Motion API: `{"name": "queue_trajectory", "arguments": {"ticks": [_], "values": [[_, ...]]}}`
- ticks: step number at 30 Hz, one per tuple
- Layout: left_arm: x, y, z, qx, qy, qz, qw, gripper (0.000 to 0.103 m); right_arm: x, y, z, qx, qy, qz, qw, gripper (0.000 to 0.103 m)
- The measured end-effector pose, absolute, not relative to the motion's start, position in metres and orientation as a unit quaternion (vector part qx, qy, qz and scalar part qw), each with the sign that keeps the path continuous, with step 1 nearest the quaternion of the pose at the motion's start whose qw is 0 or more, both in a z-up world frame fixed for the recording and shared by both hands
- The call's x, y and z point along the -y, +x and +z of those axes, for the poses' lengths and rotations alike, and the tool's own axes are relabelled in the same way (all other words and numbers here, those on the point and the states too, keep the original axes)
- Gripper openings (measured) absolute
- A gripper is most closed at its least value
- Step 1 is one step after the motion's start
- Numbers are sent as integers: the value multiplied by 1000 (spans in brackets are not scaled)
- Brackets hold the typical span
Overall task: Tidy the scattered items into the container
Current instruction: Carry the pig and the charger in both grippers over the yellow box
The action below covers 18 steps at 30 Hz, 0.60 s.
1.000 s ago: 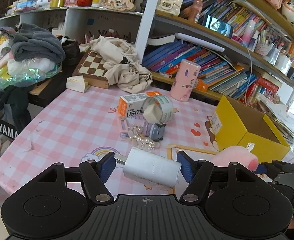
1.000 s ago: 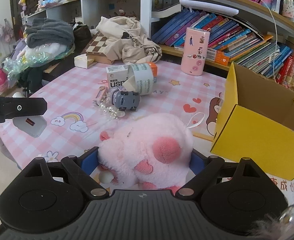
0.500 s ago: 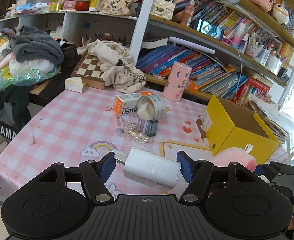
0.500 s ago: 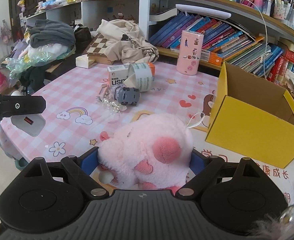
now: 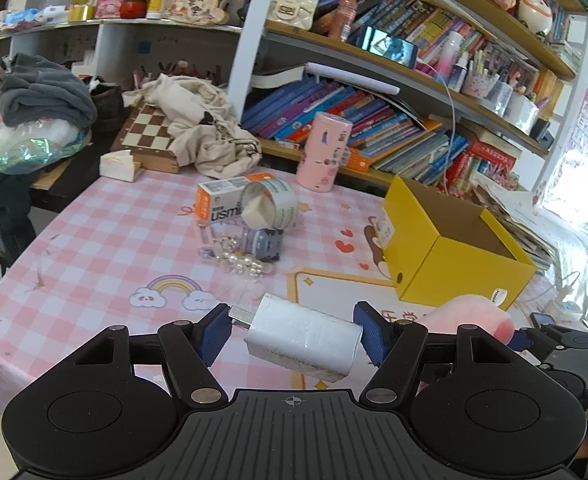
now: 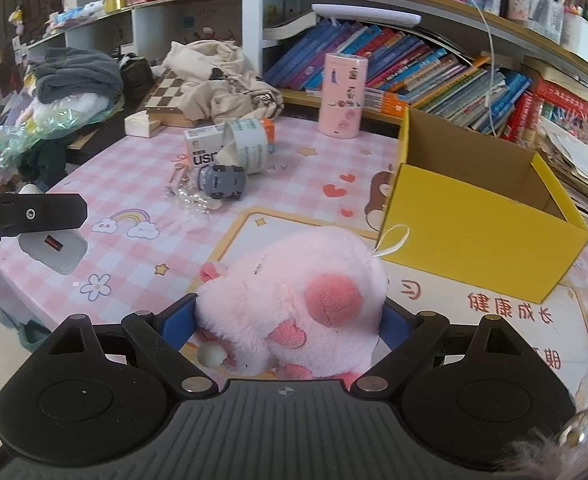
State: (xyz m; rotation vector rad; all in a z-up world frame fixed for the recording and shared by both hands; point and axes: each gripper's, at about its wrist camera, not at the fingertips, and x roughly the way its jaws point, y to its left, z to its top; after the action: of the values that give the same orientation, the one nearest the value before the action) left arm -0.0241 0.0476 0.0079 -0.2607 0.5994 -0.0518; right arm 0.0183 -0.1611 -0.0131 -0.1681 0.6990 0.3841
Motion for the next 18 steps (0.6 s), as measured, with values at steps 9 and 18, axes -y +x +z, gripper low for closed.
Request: {"name": "queue_trajectory", "arguments": {"ticks": [9, 18], "values": [[-41, -19, 6, -298, -128, -40, 945, 67, 170, 17, -15, -346, -81, 170, 919, 90], [-35, -13, 4, -304, -123, -54, 943, 67, 177, 16, -17, -351, -75, 157, 920, 90]]}}
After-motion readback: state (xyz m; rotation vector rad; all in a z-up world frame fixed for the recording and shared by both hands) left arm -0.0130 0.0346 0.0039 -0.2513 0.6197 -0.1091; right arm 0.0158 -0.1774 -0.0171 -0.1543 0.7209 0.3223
